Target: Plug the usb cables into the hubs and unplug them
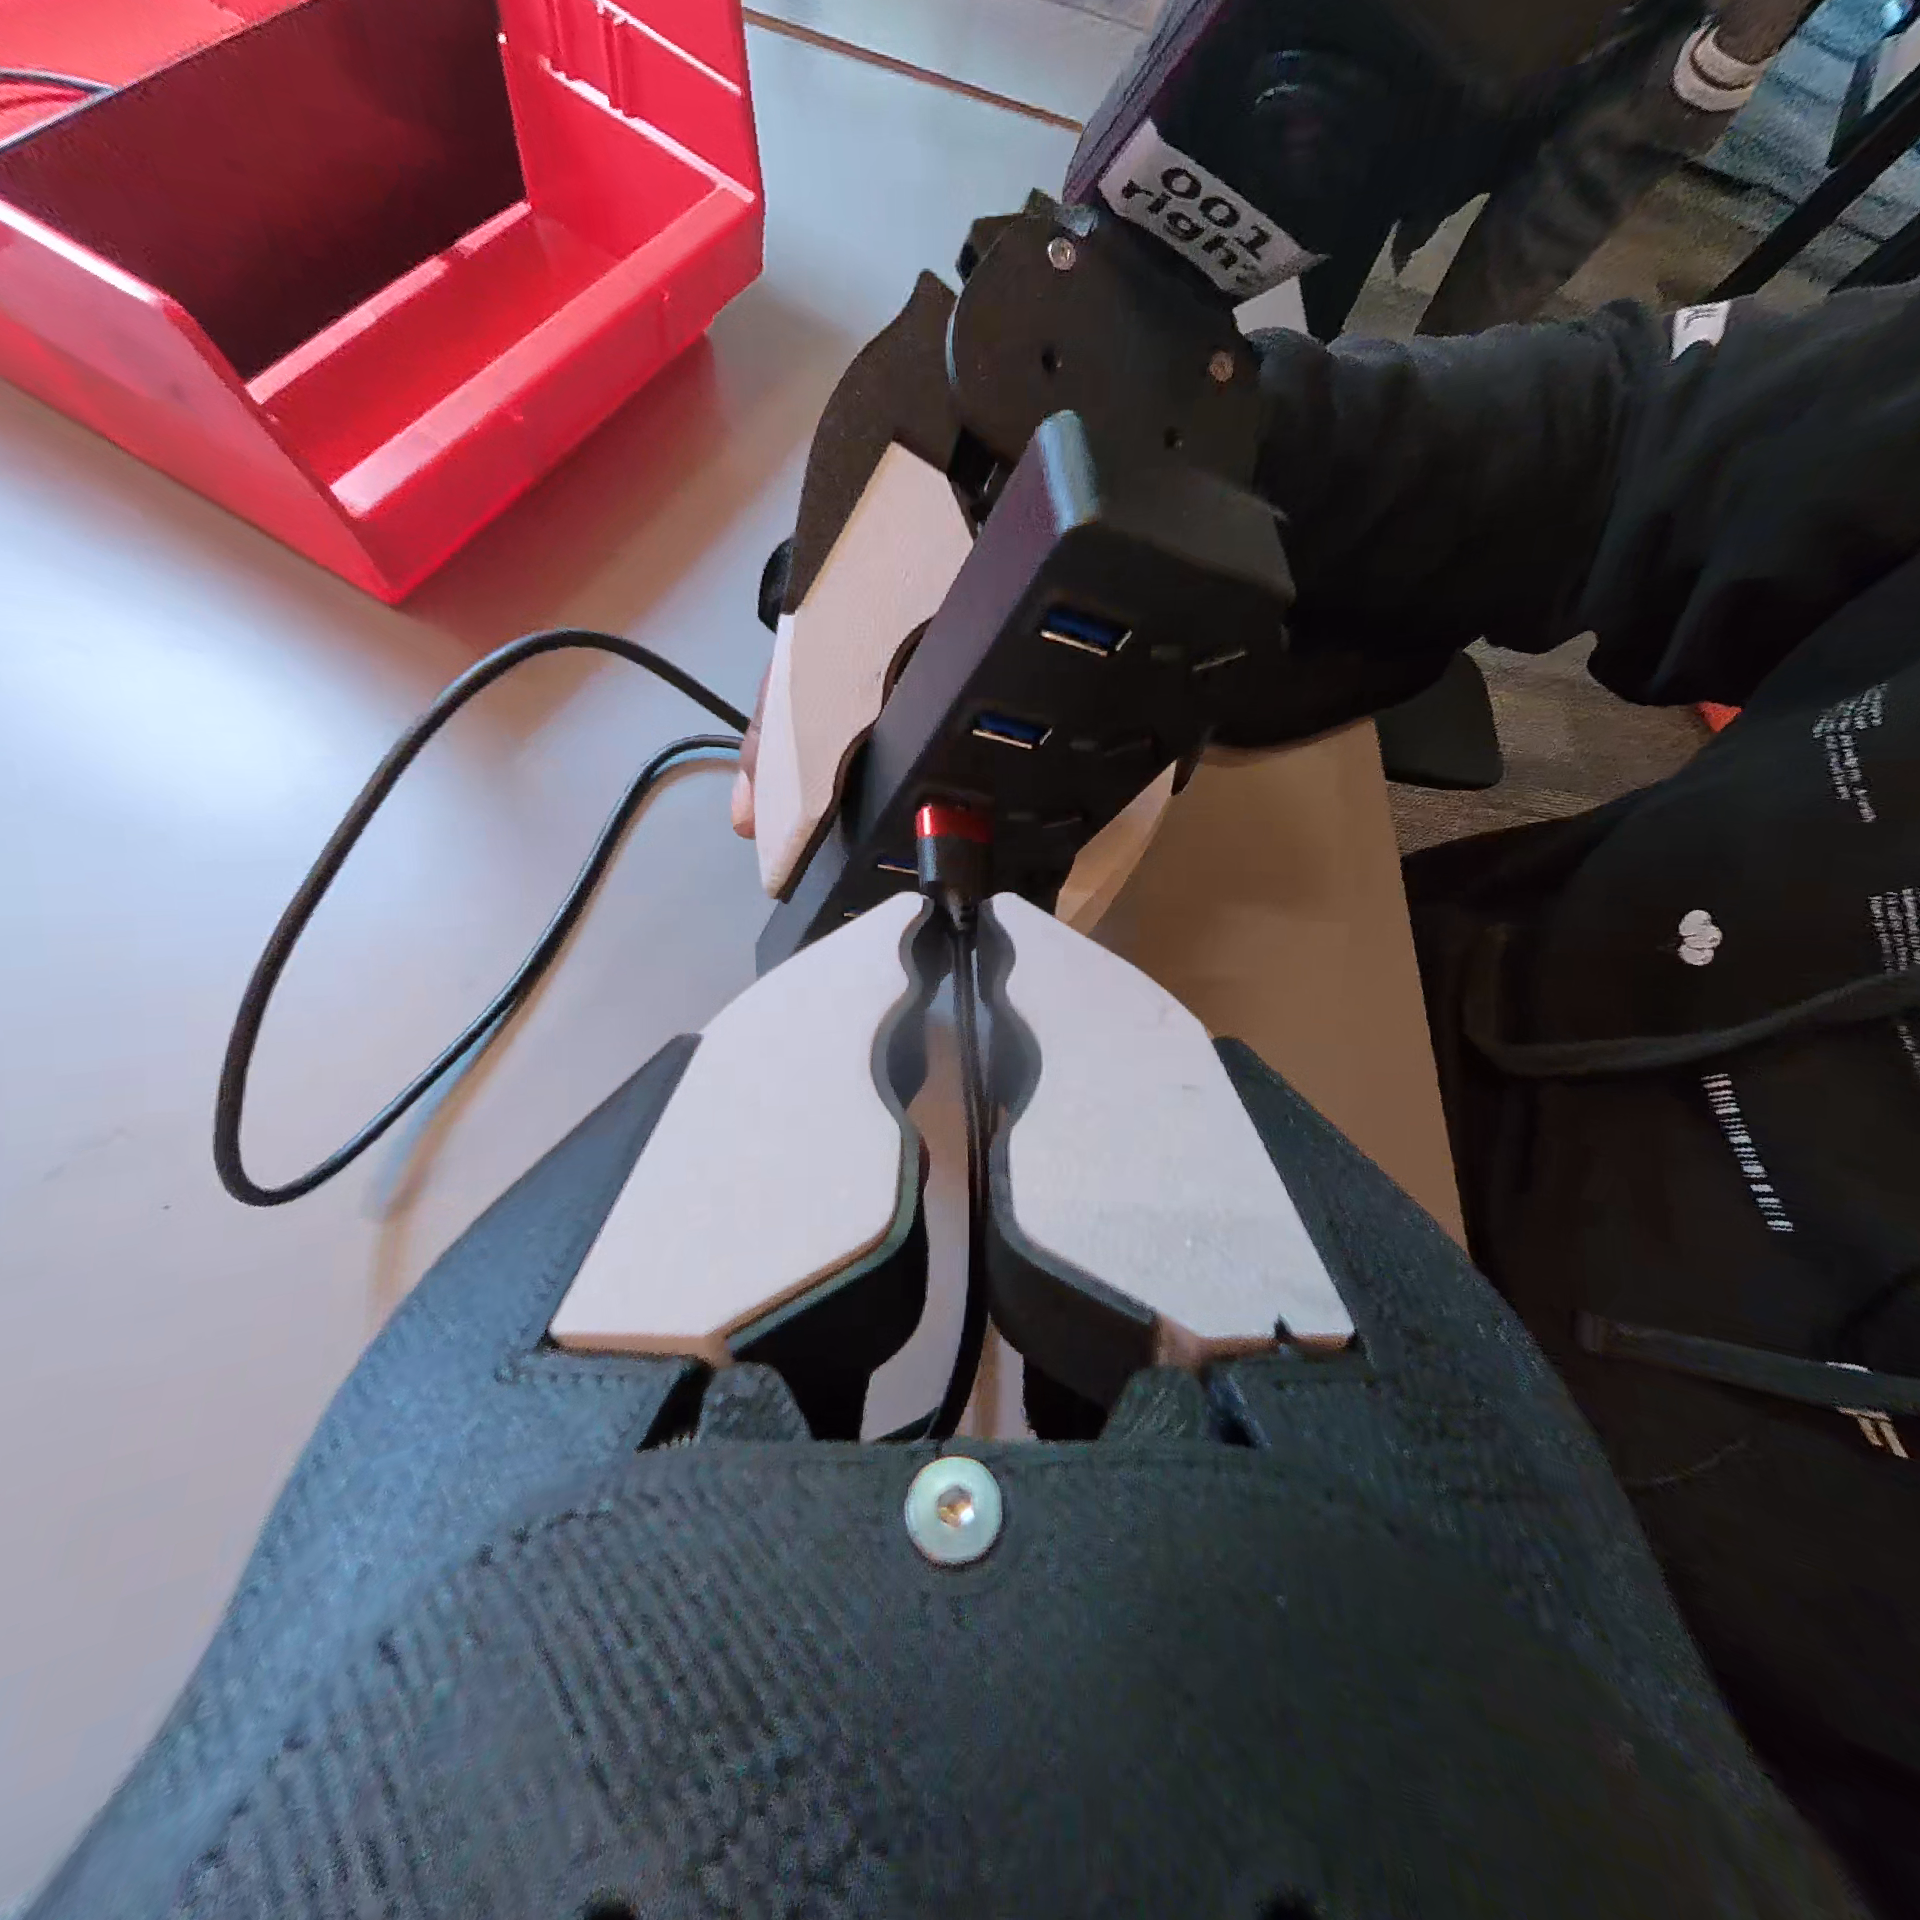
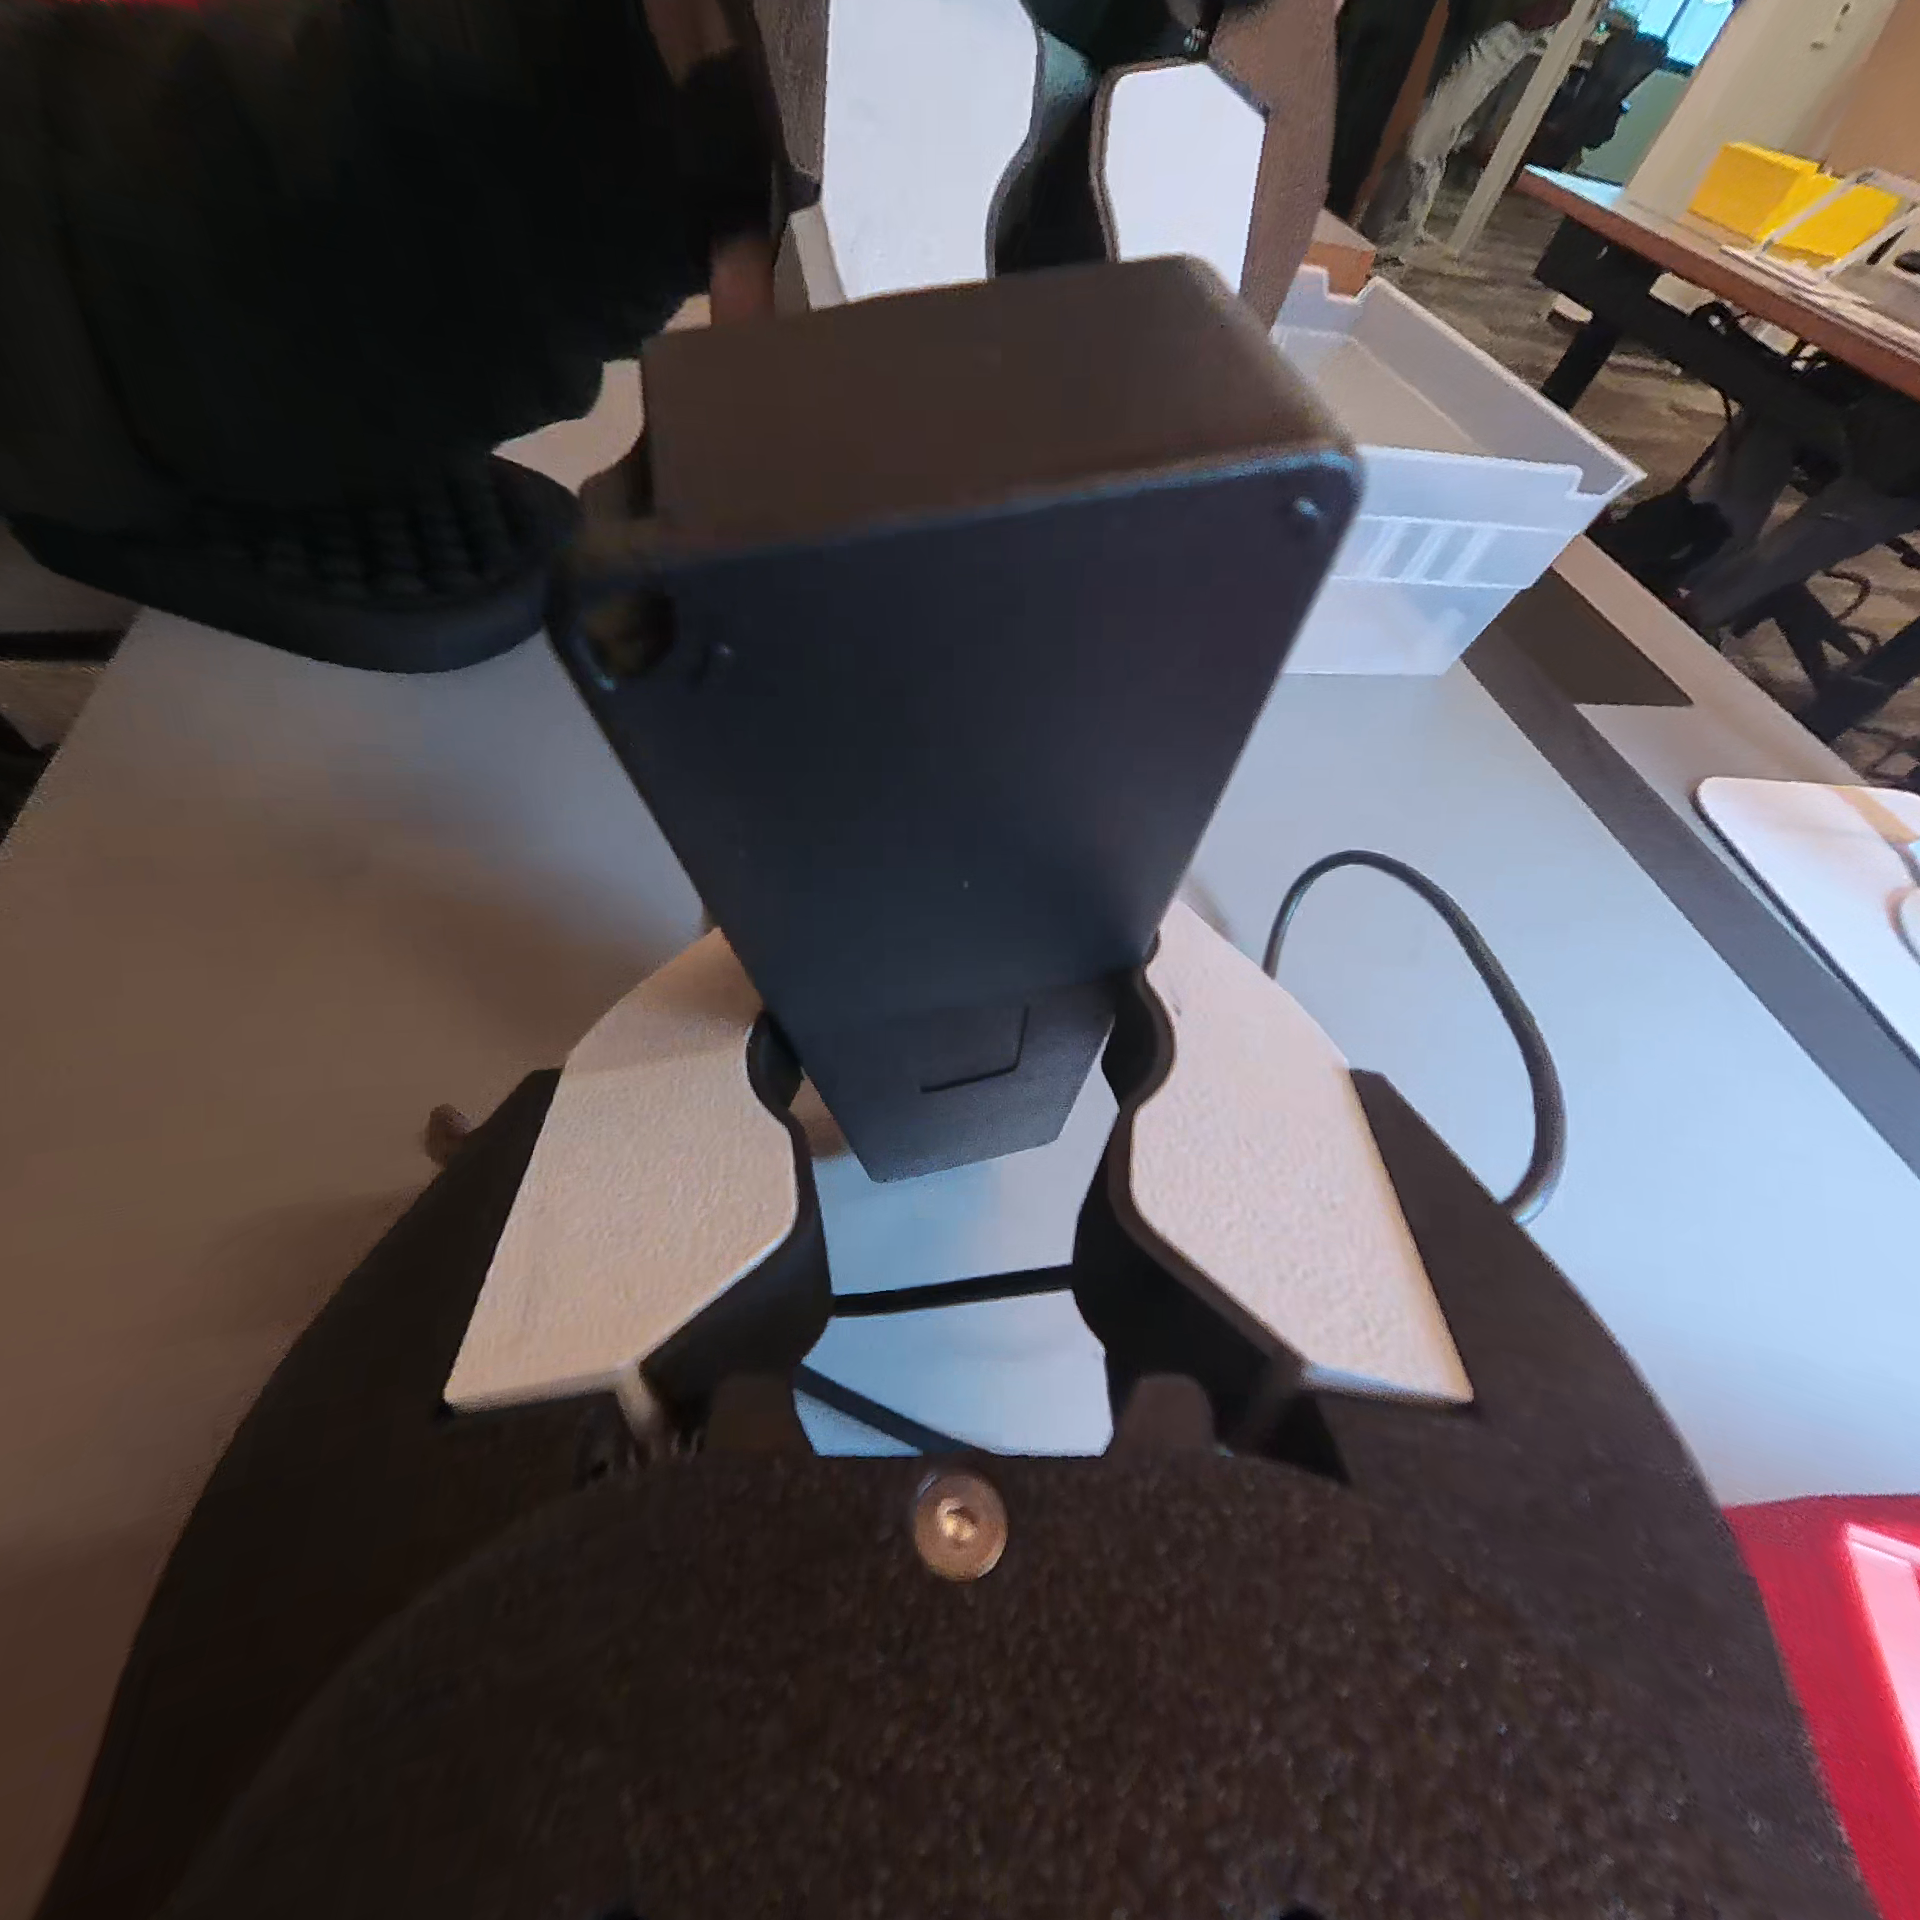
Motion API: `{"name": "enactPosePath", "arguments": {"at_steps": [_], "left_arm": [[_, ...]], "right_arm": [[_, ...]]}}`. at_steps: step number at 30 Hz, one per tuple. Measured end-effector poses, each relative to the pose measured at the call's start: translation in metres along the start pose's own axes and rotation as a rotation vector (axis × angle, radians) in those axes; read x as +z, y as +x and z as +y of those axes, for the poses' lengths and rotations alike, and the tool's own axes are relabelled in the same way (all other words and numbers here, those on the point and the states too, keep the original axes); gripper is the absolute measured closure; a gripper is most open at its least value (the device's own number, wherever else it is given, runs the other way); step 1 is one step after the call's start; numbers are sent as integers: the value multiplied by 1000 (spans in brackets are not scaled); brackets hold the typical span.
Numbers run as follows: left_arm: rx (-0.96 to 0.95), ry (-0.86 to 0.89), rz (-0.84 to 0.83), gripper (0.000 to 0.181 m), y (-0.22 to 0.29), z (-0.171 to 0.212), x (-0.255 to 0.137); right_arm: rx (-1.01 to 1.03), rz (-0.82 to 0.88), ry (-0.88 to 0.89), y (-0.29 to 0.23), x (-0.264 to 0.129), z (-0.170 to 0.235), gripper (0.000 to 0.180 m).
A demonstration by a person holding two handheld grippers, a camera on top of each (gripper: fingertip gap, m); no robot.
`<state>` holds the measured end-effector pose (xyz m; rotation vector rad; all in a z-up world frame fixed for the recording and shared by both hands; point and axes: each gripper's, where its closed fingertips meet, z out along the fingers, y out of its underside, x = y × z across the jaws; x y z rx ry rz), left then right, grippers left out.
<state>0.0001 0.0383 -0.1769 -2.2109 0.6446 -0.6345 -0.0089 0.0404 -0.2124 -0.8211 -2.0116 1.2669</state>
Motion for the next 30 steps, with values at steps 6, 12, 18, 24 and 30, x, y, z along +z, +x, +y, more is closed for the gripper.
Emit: {"name": "enactPosePath", "arguments": {"at_steps": [6, 12, 18, 24, 30], "left_arm": [[24, 29, -64, 174, -5, -6, 1], [161, 283, -192, 160, 4, -53, -32], [206, 110, -253, 161, 6, -30, -46], [30, -26, -404, 157, -51, 9, -44], [-73, -140, -434, 139, -81, 41, -24]], "right_arm": [[58, 1, 64, 5, -2, -2, 122], [264, -8, 341, 25, -25, -32, 122], [390, -14, 547, 47, -68, -47, 122], [395, -43, 695, 51, -103, -71, 122], [399, -74, 776, 52, -127, -76, 122]]}}
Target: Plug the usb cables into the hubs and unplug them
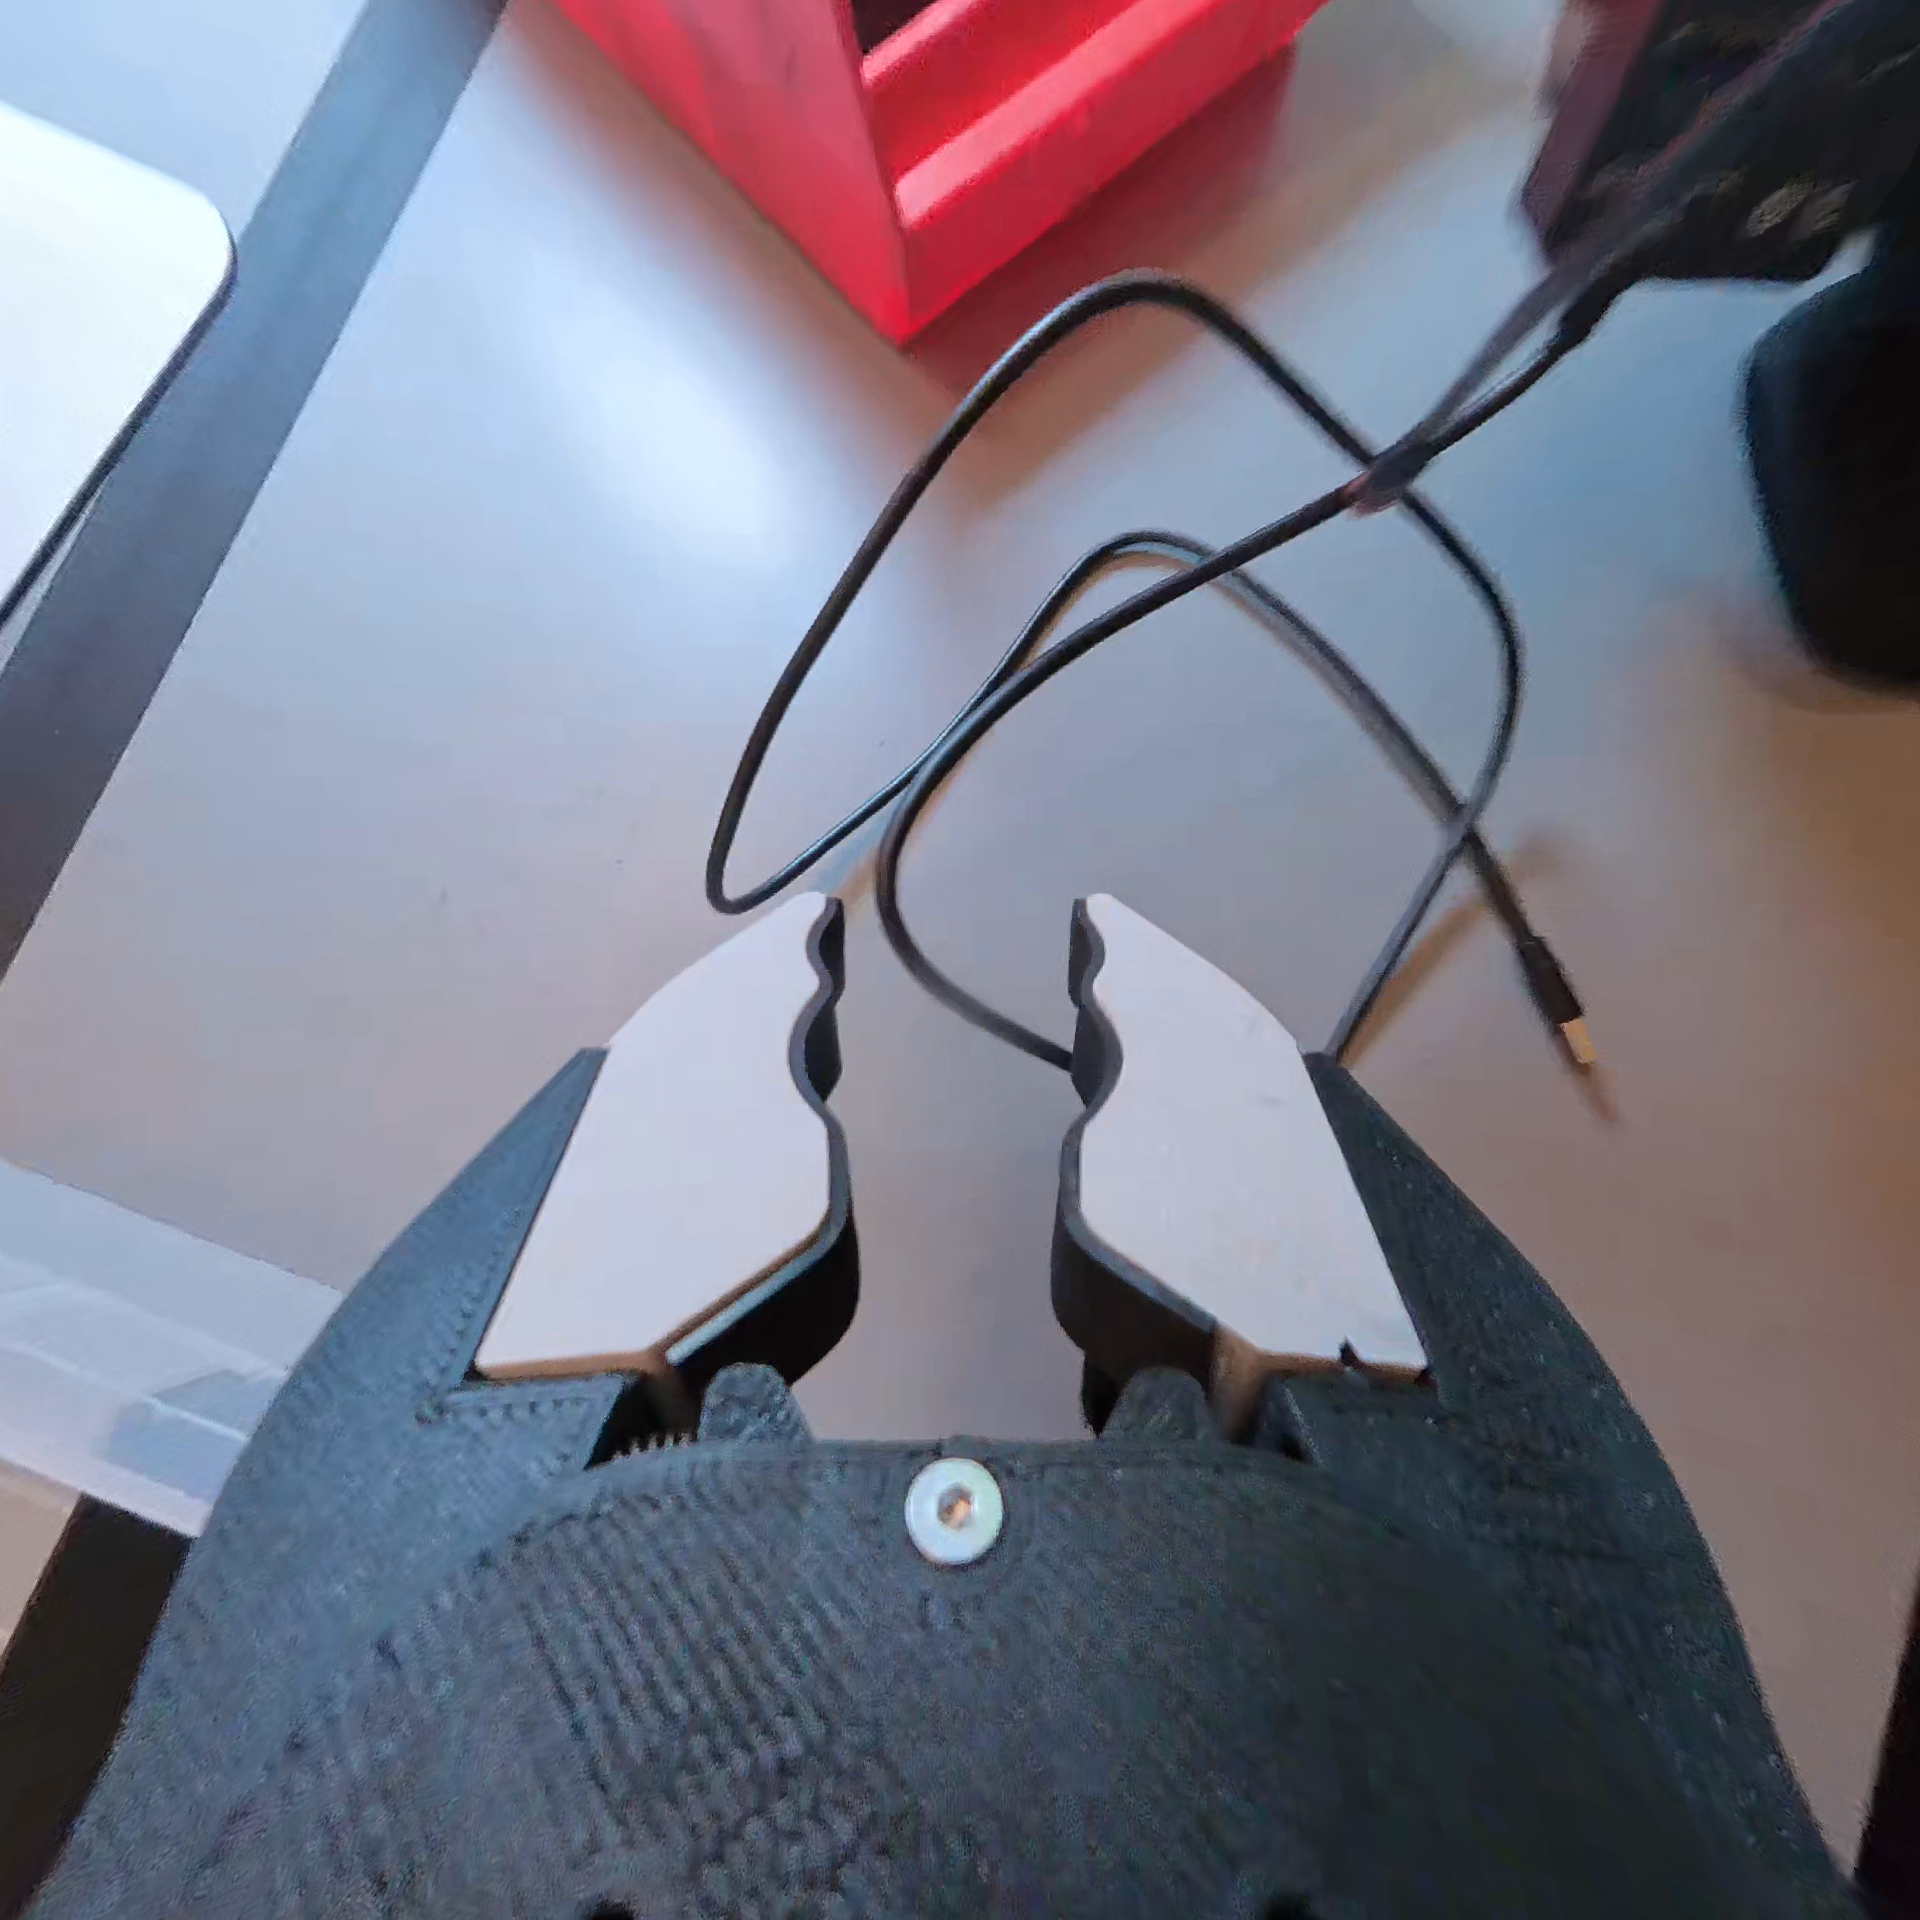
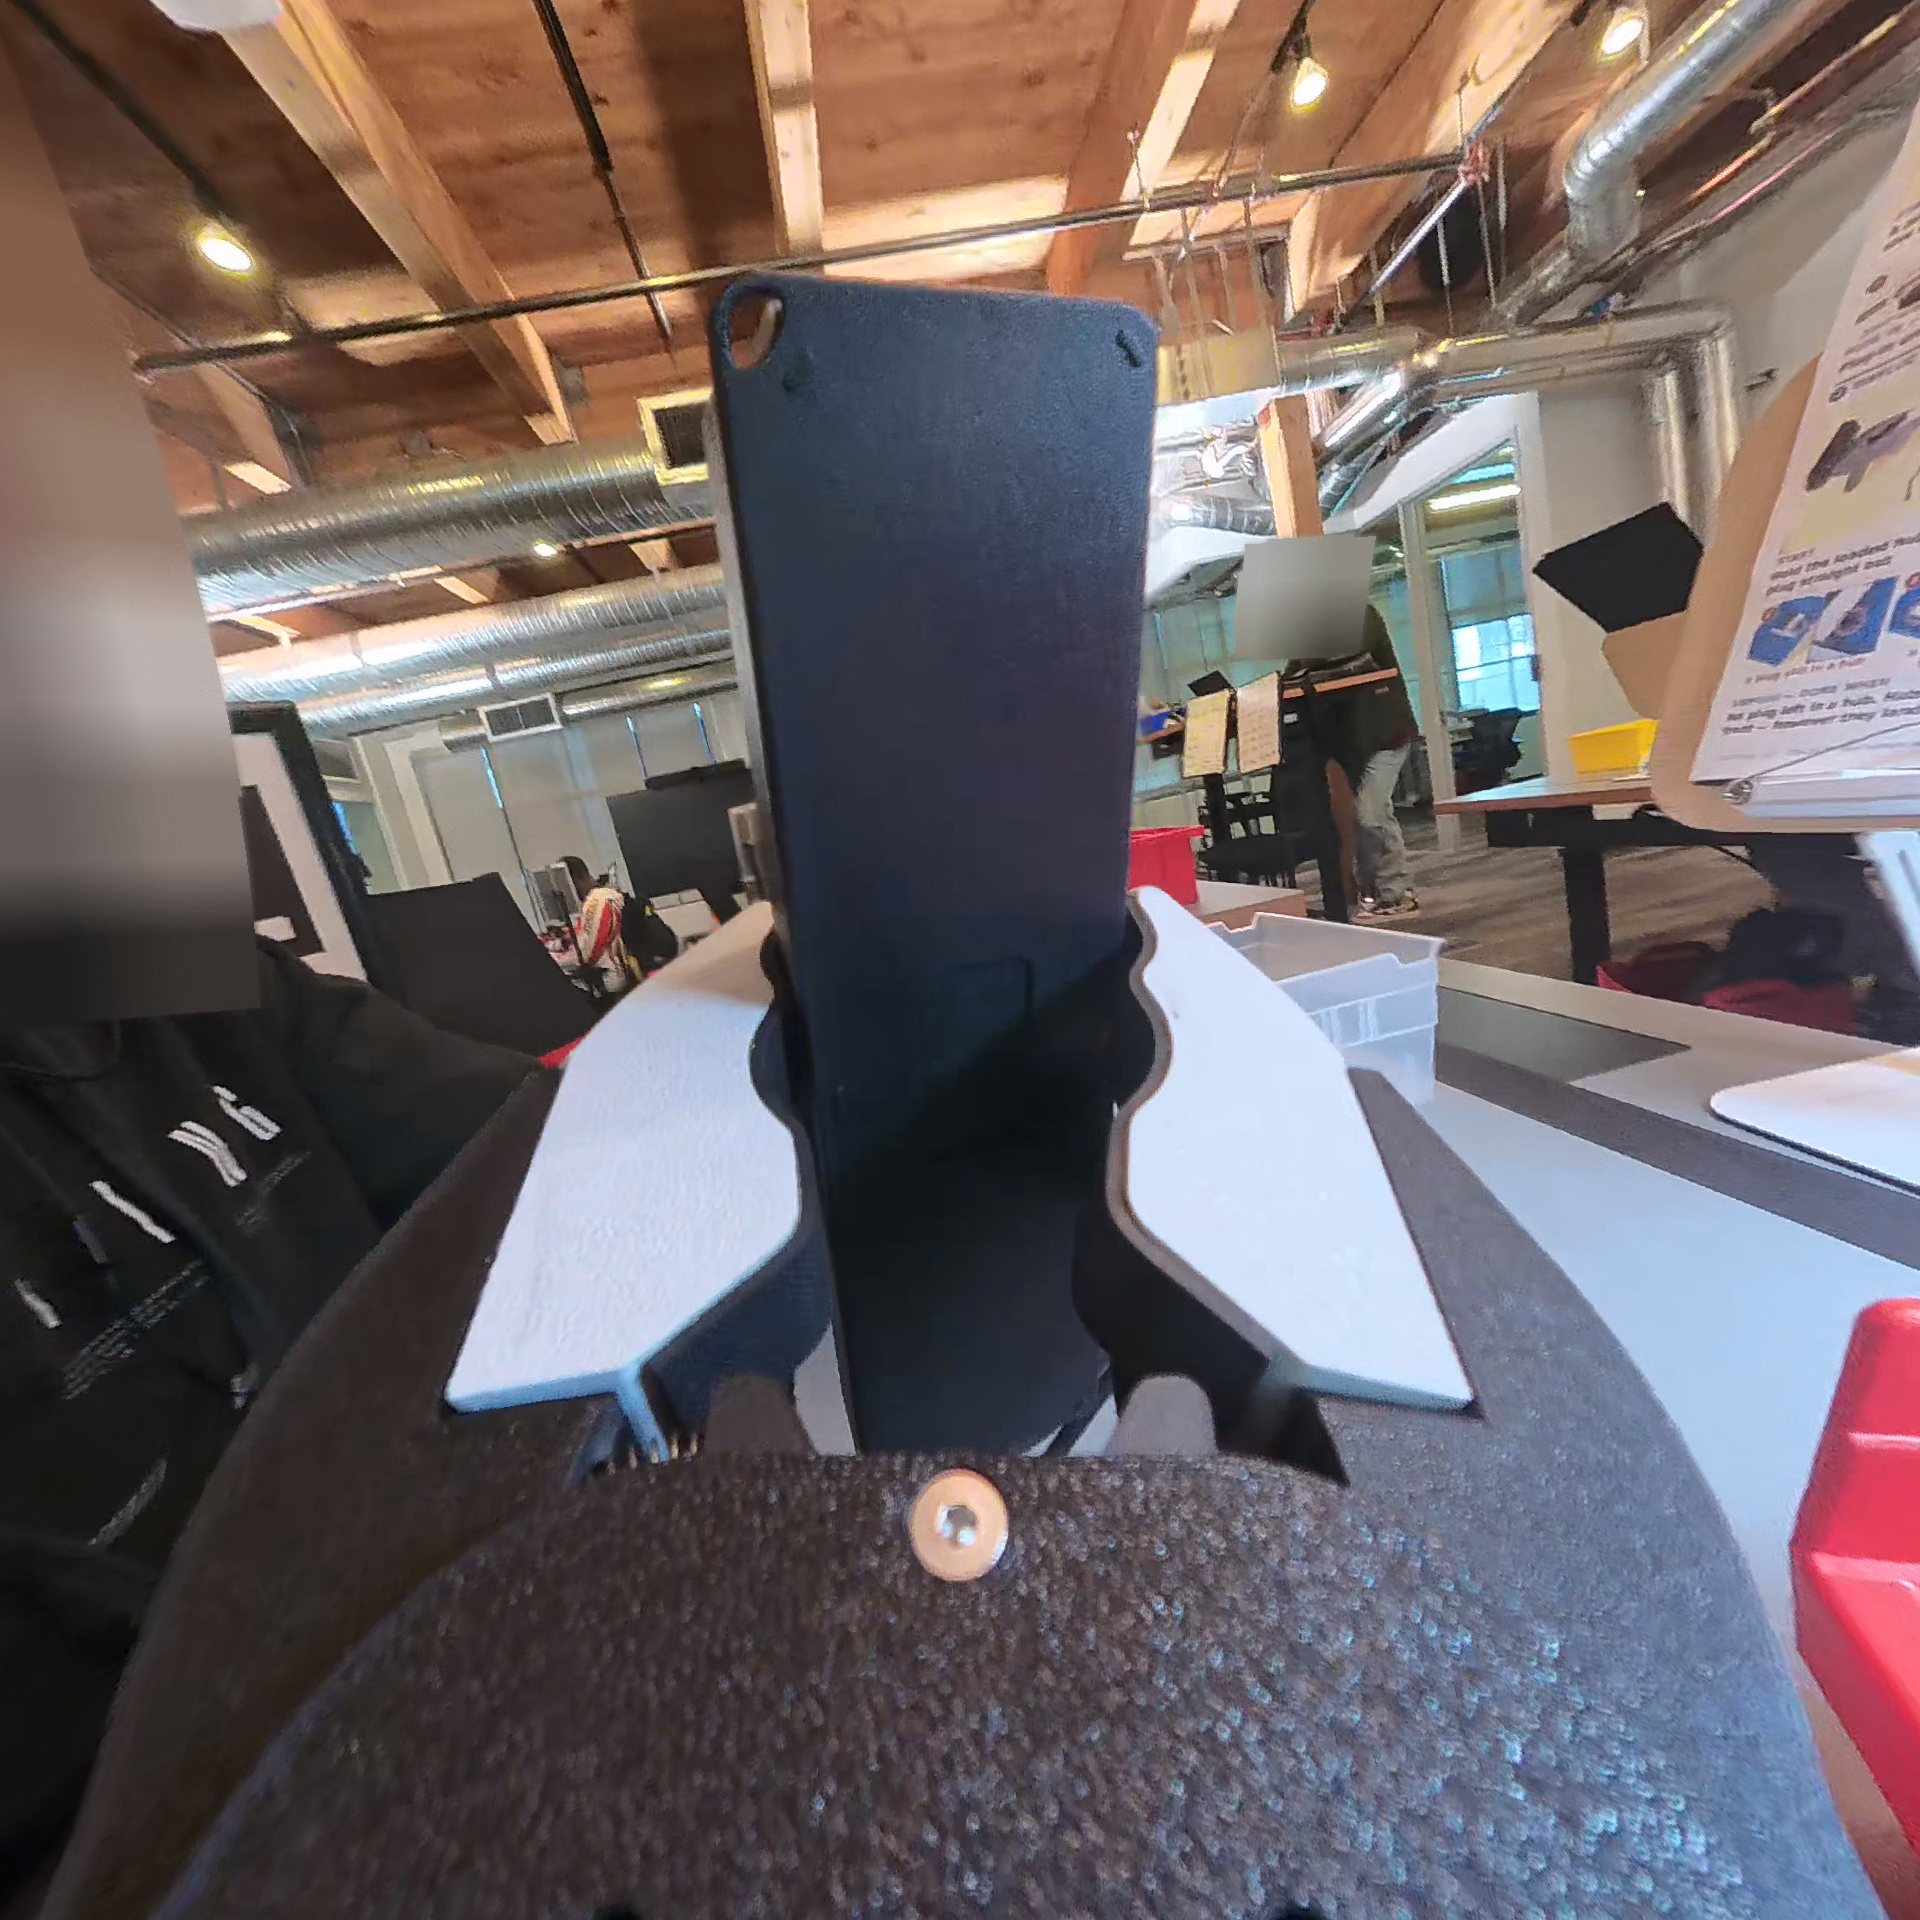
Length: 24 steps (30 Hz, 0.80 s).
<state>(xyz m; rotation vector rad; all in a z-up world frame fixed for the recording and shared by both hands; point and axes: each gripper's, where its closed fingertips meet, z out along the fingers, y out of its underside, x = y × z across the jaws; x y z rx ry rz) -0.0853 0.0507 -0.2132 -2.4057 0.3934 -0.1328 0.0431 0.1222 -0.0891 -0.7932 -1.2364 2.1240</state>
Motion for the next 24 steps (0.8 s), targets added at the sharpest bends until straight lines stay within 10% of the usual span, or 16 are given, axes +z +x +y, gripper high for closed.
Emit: {"name": "enactPosePath", "arguments": {"at_steps": [12, 17, 24], "left_arm": [[278, -82, -178, 110, -22, -3, 54], [336, -119, -195, 176, -21, -4, 58], [56, 98, -120, 180, -12, -37, -6]], "right_arm": [[99, -397, -87, -60, -5, 0, 122], [104, -359, -123, -53, -6, 10, 122], [-62, -38, -349, -8, 1, 45, 122]]}}
